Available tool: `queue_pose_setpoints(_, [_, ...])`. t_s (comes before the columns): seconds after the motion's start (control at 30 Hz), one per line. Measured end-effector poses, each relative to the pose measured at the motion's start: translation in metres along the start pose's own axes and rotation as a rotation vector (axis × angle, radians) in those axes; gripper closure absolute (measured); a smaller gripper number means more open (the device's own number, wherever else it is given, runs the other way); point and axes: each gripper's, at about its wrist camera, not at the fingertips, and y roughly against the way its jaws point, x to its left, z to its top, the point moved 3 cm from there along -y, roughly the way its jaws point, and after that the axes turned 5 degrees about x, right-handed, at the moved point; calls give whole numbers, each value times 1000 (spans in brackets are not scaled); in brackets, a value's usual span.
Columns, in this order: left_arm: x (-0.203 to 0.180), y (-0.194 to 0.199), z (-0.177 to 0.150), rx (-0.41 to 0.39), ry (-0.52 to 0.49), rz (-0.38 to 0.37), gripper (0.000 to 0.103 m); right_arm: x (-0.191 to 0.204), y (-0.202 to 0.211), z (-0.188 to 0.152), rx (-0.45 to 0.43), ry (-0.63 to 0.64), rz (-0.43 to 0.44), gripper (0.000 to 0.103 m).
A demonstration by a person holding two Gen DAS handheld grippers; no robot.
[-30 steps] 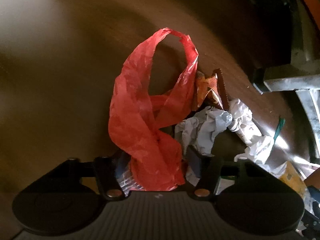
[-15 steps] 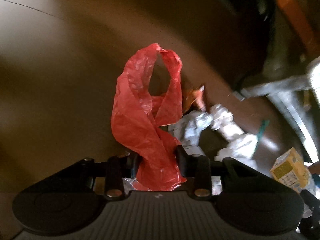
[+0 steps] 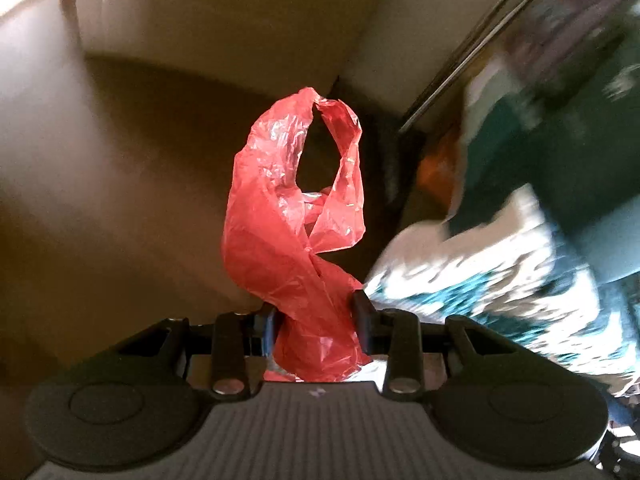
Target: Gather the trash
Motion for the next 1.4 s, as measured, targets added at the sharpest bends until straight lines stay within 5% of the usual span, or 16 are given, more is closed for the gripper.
queue_pose_setpoints(0.03, [-9,14,2,-20,-15,-12,67,1,13,4,-19,15,-3,59])
queue_pose_setpoints(0.13, [-32,44,0,-59,-32,-52,67,8,36,8,-38,93,-15,100])
queue_pose_setpoints(0.2, [-44,49,-5,-60,-5,-70,67,10,25,0,58,133,49,103])
queue_pose_setpoints(0.5, [-104,17,-27,-52,80,-137,66,-34,-68,-72,285,20,119,85])
queue_pose_setpoints(0.73, [-96,-9,-17,-24,44,-90,66,-37,-128,-130,473,-33,228,63])
queue_pose_setpoints(0.9, [-92,-21,-15,10,53,-100,66,16,-167,-162,547,250,371,48])
queue_pose_setpoints(1.1, [-93,-37,-16,69,59,-114,66,80,-200,-209,545,658,489,44])
queue_pose_setpoints(1.4, [-91,-63,-16,141,99,-123,66,119,-227,-258,487,1095,471,43])
